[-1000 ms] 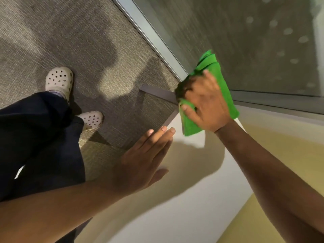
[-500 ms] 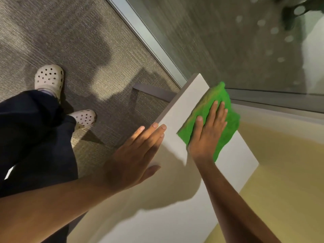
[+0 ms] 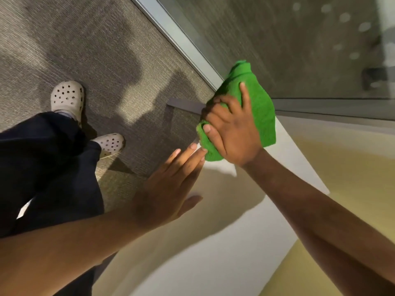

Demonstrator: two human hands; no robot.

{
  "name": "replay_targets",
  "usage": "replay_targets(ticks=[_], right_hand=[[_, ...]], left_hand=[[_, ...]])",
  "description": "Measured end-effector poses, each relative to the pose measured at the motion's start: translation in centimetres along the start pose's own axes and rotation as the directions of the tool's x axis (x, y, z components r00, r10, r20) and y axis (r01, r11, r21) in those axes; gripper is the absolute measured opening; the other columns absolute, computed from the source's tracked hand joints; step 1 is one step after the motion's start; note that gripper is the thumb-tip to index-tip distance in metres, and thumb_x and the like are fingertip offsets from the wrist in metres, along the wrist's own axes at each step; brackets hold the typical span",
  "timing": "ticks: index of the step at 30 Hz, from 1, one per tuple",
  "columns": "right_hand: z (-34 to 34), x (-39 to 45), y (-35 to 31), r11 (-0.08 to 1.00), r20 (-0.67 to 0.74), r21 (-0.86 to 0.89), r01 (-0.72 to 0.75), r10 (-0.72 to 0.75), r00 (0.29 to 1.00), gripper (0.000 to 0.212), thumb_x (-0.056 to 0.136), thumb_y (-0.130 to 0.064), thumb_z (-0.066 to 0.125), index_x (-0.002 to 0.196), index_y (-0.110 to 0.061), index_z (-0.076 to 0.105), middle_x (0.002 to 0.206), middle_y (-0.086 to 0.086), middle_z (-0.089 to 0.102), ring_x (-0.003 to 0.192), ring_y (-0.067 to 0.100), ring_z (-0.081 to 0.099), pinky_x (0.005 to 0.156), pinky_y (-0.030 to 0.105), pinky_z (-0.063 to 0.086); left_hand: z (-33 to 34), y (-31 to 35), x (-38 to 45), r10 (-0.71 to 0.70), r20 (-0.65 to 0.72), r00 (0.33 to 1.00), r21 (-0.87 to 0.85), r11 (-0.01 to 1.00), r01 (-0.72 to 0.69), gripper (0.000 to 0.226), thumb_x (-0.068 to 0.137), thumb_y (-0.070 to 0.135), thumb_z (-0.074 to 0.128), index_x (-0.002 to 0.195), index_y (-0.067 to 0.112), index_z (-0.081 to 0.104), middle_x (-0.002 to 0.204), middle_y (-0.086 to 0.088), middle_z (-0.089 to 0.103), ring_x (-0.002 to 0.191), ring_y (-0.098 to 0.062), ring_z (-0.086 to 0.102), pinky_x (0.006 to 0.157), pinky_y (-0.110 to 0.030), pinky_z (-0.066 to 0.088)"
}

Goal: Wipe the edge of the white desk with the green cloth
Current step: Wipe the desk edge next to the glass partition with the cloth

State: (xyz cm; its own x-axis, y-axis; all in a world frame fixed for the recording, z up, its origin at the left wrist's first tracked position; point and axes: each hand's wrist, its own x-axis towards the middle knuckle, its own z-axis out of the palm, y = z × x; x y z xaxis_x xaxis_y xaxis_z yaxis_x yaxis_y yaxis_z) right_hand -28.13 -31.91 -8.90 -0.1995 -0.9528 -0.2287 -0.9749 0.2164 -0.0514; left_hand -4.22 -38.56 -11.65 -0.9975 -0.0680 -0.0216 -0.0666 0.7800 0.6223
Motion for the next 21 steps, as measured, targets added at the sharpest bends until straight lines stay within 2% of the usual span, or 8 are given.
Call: replay_targets(ticks=[4, 8, 10, 12, 15, 17, 19, 21], right_hand=[[0.5, -1.4, -1.1, 0.993, 0.025, 0.008, 0.122, -0.122, 0.992, 0.058, 0.112, -0.045, 0.027, 0.118, -0.014, 0.075, 0.116, 0.004, 0.073, 0.127, 0.037, 0.062, 0.125, 0.072, 0.015], [0.5, -0.1, 1.9, 0.966, 0.035, -0.002, 0.259, -0.259, 0.965, 0.06, 0.105, -0.059, 0.035, 0.122, -0.015, 0.072, 0.112, 0.01, 0.071, 0.121, 0.037, 0.065, 0.127, 0.066, 0.017], [0.4, 0.8, 4.3, 0.987, -0.016, 0.019, 0.163, -0.162, 0.987, 0.058, 0.104, -0.062, 0.039, 0.122, -0.014, 0.068, 0.114, 0.016, 0.069, 0.125, 0.039, 0.063, 0.127, 0.063, 0.02], [0.1, 1.5, 5.3, 0.989, -0.091, 0.105, -0.104, 0.114, 0.989, 0.056, 0.103, -0.061, 0.043, 0.121, -0.014, 0.067, 0.122, 0.017, 0.066, 0.129, 0.04, 0.058, 0.119, 0.06, 0.035], [-0.1, 1.8, 3.3, 0.884, -0.146, 0.202, -0.421, 0.452, 0.88, 0.046, 0.102, -0.053, 0.051, 0.128, -0.018, 0.066, 0.14, 0.01, 0.061, 0.136, 0.035, 0.052, 0.109, 0.051, 0.042], [-0.1, 1.0, 0.7, 0.879, -0.132, 0.16, -0.449, 0.47, 0.873, 0.045, 0.103, -0.05, 0.051, 0.136, -0.024, 0.065, 0.156, 0.007, 0.053, 0.153, 0.037, 0.037, 0.121, 0.056, 0.032], [0.3, -0.8, -1.9, 0.927, -0.06, 0.13, -0.351, 0.361, 0.931, 0.044, 0.104, -0.05, 0.049, 0.136, -0.025, 0.066, 0.161, 0.005, 0.049, 0.161, 0.041, 0.022, 0.127, 0.066, 0.016], [0.6, -2.3, -3.6, 0.964, -0.03, 0.137, -0.226, 0.232, 0.972, 0.044, 0.104, -0.051, 0.048, 0.127, -0.021, 0.071, 0.153, 0.005, 0.058, 0.16, 0.042, 0.026, 0.125, 0.071, 0.013]], left_hand=[[0.4, 0.0, -3.2, 0.045, 0.084, 0.995, 0.075, 0.996, -0.051, 0.077, 0.11, 0.047, 0.048, 0.165, -0.002, 0.025, 0.176, -0.021, 0.02, 0.158, -0.051, 0.027, 0.125, -0.061, 0.035], [0.2, 0.0, -4.1, 0.055, 0.094, 0.994, 0.083, 0.995, -0.063, 0.071, 0.11, 0.043, 0.048, 0.163, -0.001, 0.032, 0.177, -0.021, 0.015, 0.161, -0.051, 0.018, 0.126, -0.059, 0.033], [0.3, 0.1, -4.0, 0.047, 0.098, 0.994, 0.061, 0.997, -0.053, 0.07, 0.11, 0.041, 0.048, 0.164, -0.001, 0.03, 0.178, -0.02, 0.014, 0.161, -0.051, 0.016, 0.126, -0.06, 0.034], [0.3, 0.1, -4.0, 0.042, 0.11, 0.993, 0.039, 0.998, -0.046, 0.069, 0.111, 0.039, 0.046, 0.164, -0.002, 0.028, 0.178, -0.02, 0.013, 0.161, -0.051, 0.014, 0.127, -0.06, 0.032], [0.1, 0.0, -4.0, 0.045, 0.109, 0.993, 0.015, 0.999, -0.047, 0.071, 0.11, 0.038, 0.048, 0.164, -0.003, 0.027, 0.178, -0.02, 0.013, 0.161, -0.052, 0.015, 0.126, -0.059, 0.031], [0.0, 0.0, -3.9, 0.051, 0.101, 0.994, -0.003, 0.999, -0.051, 0.073, 0.108, 0.038, 0.053, 0.164, -0.003, 0.028, 0.177, -0.019, 0.016, 0.161, -0.051, 0.017, 0.126, -0.059, 0.031], [0.0, 0.0, -3.8, 0.045, 0.095, 0.994, 0.003, 0.999, -0.045, 0.074, 0.107, 0.038, 0.055, 0.163, -0.002, 0.03, 0.176, -0.02, 0.021, 0.16, -0.051, 0.021, 0.126, -0.058, 0.029], [0.1, 0.0, -3.8, 0.035, 0.098, 0.995, 0.015, 0.999, -0.037, 0.072, 0.108, 0.04, 0.054, 0.163, -0.001, 0.033, 0.173, -0.022, 0.03, 0.16, -0.049, 0.023, 0.128, -0.058, 0.028]])
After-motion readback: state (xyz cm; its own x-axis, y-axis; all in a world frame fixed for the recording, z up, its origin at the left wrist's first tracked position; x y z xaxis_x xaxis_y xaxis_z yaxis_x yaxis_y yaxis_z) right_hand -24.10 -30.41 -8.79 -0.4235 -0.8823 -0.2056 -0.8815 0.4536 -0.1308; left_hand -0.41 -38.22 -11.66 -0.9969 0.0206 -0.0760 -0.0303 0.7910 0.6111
